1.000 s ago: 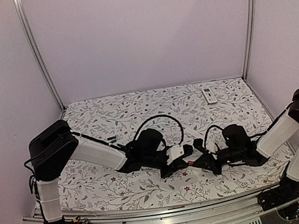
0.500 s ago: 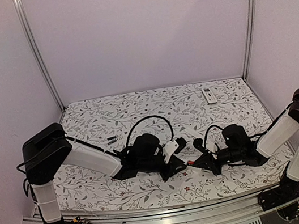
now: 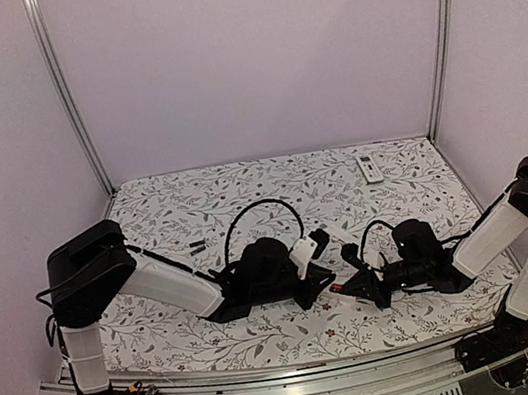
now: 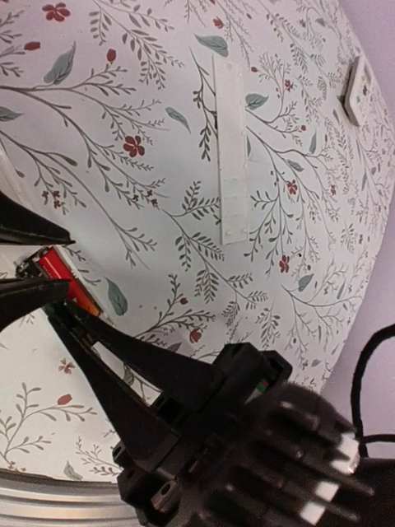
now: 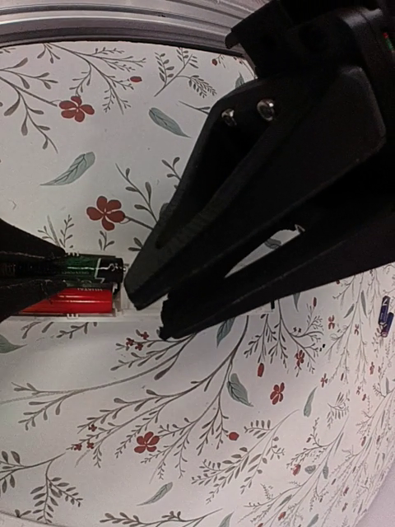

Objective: Load the batteries into the remote control
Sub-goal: Load the battery into the battery compartment.

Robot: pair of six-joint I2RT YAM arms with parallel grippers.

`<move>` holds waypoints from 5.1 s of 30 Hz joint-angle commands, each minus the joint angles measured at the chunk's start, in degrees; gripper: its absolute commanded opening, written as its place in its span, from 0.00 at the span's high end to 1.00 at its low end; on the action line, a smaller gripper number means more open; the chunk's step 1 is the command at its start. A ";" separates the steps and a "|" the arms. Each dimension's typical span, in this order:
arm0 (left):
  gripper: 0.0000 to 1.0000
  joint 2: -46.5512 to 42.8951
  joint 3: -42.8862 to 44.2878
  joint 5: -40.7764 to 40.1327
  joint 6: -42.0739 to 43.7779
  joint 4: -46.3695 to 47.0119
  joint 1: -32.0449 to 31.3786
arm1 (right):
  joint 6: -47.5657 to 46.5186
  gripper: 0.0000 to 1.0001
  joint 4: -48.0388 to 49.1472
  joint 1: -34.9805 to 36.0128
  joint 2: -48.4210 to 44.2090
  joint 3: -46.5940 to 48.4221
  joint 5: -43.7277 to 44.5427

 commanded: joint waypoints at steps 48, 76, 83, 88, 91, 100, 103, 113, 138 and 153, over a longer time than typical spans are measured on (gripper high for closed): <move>0.89 3.90 3.14 -2.55 -1.35 -8.33 -3.11 | 2.45 0.92 -3.43 0.35 1.35 0.60 1.73; 0.91 5.57 4.99 -2.96 -1.33 -10.71 -3.16 | 50.09 0.78 -42.64 -4.61 -20.32 7.19 7.75; 0.91 5.63 5.07 -2.95 -1.33 -10.88 -3.21 | 57.32 0.78 -40.50 -4.57 -19.97 4.59 3.26; 0.91 5.65 5.25 -2.93 -1.33 -10.93 -3.24 | 59.31 0.80 -35.52 -4.57 -16.42 3.88 1.67; 0.91 5.65 5.25 -2.96 -1.33 -11.05 -3.24 | 59.22 0.80 -33.86 -4.57 -13.56 5.06 0.51; 0.91 5.74 5.34 -2.91 -1.27 -11.06 -3.25 | 59.51 0.83 -29.85 -4.57 -10.50 4.88 -0.88; 0.91 5.66 5.28 -3.00 -1.24 -11.06 -3.29 | 59.85 0.82 -29.81 -4.57 -11.18 4.39 -0.51; 0.91 5.65 5.25 -2.96 -1.22 -11.06 -3.25 | 60.42 0.79 -29.64 -4.58 -11.85 5.05 0.97; 0.98 8.64 10.17 -2.05 1.40 -17.16 -4.26 | 61.12 0.92 -27.61 -4.57 -7.52 5.31 1.89; 0.81 -6.72 7.04 -1.51 6.76 -7.99 -1.34 | 52.23 0.87 -45.68 -5.90 -15.57 15.24 8.05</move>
